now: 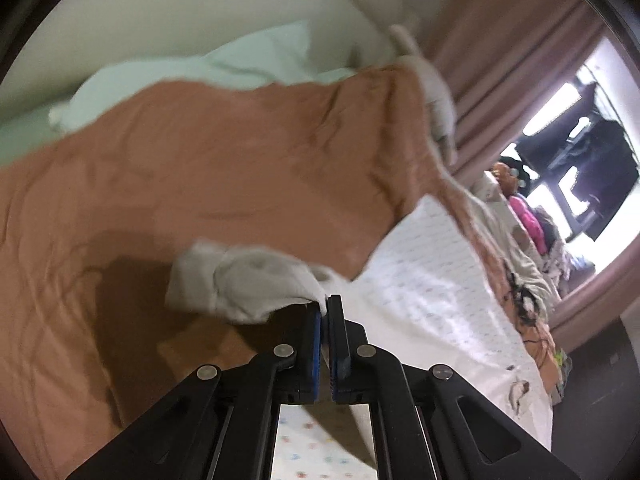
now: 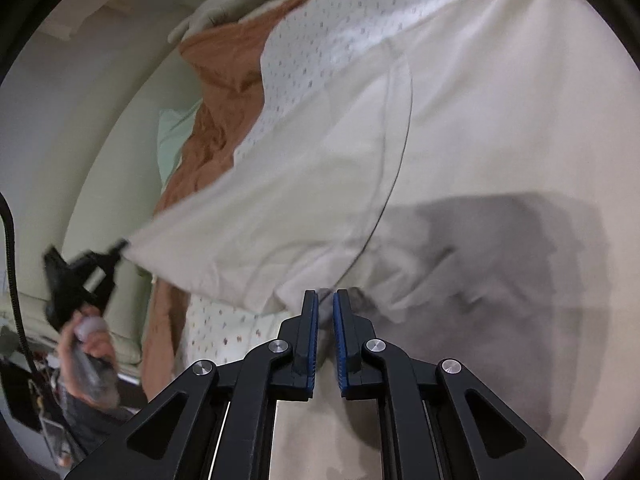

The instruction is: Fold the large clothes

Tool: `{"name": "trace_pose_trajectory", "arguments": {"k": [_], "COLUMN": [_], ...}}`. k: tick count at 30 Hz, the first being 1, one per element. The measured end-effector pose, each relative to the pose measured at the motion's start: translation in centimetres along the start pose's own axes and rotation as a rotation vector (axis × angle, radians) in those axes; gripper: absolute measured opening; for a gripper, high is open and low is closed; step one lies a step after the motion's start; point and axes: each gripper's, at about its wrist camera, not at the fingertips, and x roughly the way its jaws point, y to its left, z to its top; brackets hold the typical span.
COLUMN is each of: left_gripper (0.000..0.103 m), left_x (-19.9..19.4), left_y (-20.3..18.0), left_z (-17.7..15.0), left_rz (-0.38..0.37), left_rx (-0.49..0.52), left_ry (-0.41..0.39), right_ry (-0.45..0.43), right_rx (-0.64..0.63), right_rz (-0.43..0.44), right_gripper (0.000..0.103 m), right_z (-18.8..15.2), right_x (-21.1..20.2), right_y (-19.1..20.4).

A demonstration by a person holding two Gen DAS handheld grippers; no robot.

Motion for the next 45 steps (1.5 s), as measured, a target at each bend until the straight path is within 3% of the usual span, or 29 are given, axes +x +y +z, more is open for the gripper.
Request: {"name": "trace_pose_trajectory", "arguments": {"k": [4, 7, 16, 23, 31, 45], "left_gripper": [0.002, 0.002, 0.002, 0.002, 0.002, 0.002], "left_x": [-2.2, -4.2, -9.9, -12.5, -11.2, -6.1], "left_y": [-4.6, -8.1, -19.6, -27.6, -33.7, -40.0], "left_z": [1.1, 1.4, 0.4, -2.8, -8.1, -18.7], "left_rz": [-0.056, -0.101, -0.247, -0.331, -0.385, -0.514], "left_rx": [0.058, 0.11, 0.275, 0.397, 0.489, 0.587], "left_ry": [-0.022, -0.034, -0.074, -0.062, 0.006, 0.215], "right_ry": [0.048, 0.052, -0.162, -0.303, -0.337, -0.42], "right_rx": [-0.005, 0.006, -0.012, 0.051, 0.132, 0.272], "right_rz": [0.027, 0.017, -0.053, -0.109, -0.172, -0.139], "right_gripper": [0.009, 0.009, 0.009, 0.02, 0.02, 0.02], "right_z": [-0.3, -0.2, -0.8, -6.2, -6.2, -4.9], "right_x": [1.3, -0.3, -13.5, -22.6, -25.0, -29.8], "right_y": [-0.2, 0.0, -0.9, -5.2, -8.4, -12.7]}}
